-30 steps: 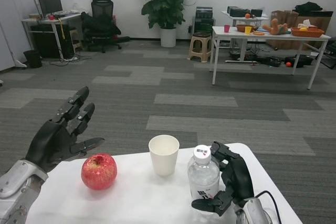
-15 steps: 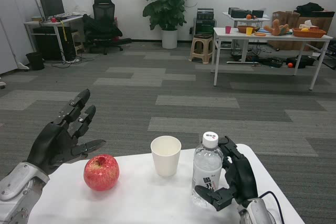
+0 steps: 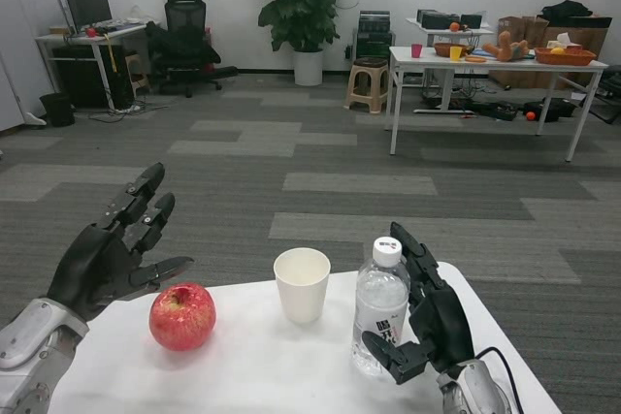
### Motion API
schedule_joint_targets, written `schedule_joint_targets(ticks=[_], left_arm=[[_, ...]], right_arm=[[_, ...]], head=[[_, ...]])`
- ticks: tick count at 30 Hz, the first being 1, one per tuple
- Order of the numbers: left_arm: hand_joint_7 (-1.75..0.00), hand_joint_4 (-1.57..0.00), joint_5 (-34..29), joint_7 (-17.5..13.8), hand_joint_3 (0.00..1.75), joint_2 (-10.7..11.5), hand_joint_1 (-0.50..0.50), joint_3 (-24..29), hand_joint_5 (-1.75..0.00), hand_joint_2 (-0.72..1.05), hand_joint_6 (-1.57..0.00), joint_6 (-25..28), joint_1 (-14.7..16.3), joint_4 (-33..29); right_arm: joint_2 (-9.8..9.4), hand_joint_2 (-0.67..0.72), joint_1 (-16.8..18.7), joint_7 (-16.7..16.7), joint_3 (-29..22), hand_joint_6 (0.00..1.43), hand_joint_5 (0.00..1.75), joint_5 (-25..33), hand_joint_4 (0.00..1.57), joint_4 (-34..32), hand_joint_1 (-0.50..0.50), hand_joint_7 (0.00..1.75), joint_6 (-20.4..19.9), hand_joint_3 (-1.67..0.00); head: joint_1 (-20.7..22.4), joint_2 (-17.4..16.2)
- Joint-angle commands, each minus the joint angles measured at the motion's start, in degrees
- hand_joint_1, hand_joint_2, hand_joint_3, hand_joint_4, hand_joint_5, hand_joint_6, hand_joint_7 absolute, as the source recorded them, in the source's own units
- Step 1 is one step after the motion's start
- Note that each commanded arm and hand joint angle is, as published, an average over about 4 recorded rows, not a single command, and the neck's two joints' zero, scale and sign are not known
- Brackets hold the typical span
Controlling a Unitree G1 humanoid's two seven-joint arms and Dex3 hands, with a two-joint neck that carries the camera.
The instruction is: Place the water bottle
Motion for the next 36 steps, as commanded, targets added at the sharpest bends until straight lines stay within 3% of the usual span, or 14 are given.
schedule_joint_targets(ticks=[1,4,8,11,16,19,23,29,36], left_arm=[[0.00,0.00,-0.4,0.0,0.09,0.4,-0.50,-0.2,0.00,0.78,0.00,-0.2,-1.2,0.3],[0.00,0.00,-0.4,0.0,0.09,0.4,-0.50,-0.2,0.00,0.78,0.00,-0.2,-1.1,0.4],[0.00,0.00,-0.4,0.0,0.09,0.5,-0.50,-0.2,0.00,0.78,0.00,-0.2,-1.2,0.4],[0.00,0.00,-0.5,0.0,0.09,0.6,-0.50,-0.2,0.00,0.78,0.00,-0.2,-1.2,0.4],[0.00,0.00,-0.8,0.0,0.09,0.7,-0.50,-0.2,0.00,0.78,0.00,-0.2,-1.1,0.4],[0.00,0.00,-1.0,0.0,0.09,0.8,-0.50,-0.2,0.00,0.78,0.00,-0.2,-0.9,0.4],[0.00,0.00,-1.2,0.0,0.09,0.8,-0.50,0.0,0.00,0.78,0.00,-0.3,-0.4,0.2],[0.00,0.00,-1.1,0.0,0.09,1.2,-0.50,0.7,0.00,0.78,0.00,-0.3,-0.1,-0.4],[0.00,0.00,-1.2,-0.1,0.09,1.3,-0.50,0.8,0.00,0.78,0.00,-0.3,-0.1,-0.3]], right_arm=[[1.15,0.01,3.4,2.1,1.2,0.00,0.00,2.8,0.00,0.3,-0.04,0.00,-0.5,-1.45],[0.16,-0.03,4.1,3.0,2.9,0.00,0.00,5.4,0.00,-1.6,-0.19,0.00,-0.2,-1.35],[-2.19,0.17,5.3,3.4,6.1,0.00,0.00,9.3,0.00,-4.4,-0.40,0.00,-0.1,-0.46],[-3.56,0.36,6.2,3.5,7.4,0.00,0.00,11.4,0.00,-6.4,-0.46,0.00,-0.1,-0.16],[-3.25,0.58,7.4,4.8,7.2,0.00,0.00,17.3,0.00,-10.0,-0.46,0.00,-0.6,-0.02],[-1.93,0.60,8.1,5.1,4.9,0.00,0.00,20.1,0.00,-12.8,-0.46,0.00,-1.2,0.00],[-0.92,0.61,9.9,4.5,-0.1,0.00,0.00,19.8,0.00,-18.4,-0.46,0.00,-1.2,0.00],[-1.80,0.60,15.0,1.0,-6.3,0.00,0.00,15.8,0.00,-31.2,-0.46,0.00,0.7,0.00],[-1.58,0.60,17.9,-1.2,-8.5,0.00,0.00,13.5,0.00,-44.6,-0.46,0.00,4.3,0.00]], head=[[0.0,0.1],[-0.1,0.1],[-0.1,0.1],[0.0,0.2],[0.0,0.4],[-0.3,0.4],[-0.6,0.5],[-0.5,0.8],[-0.7,1.6]])
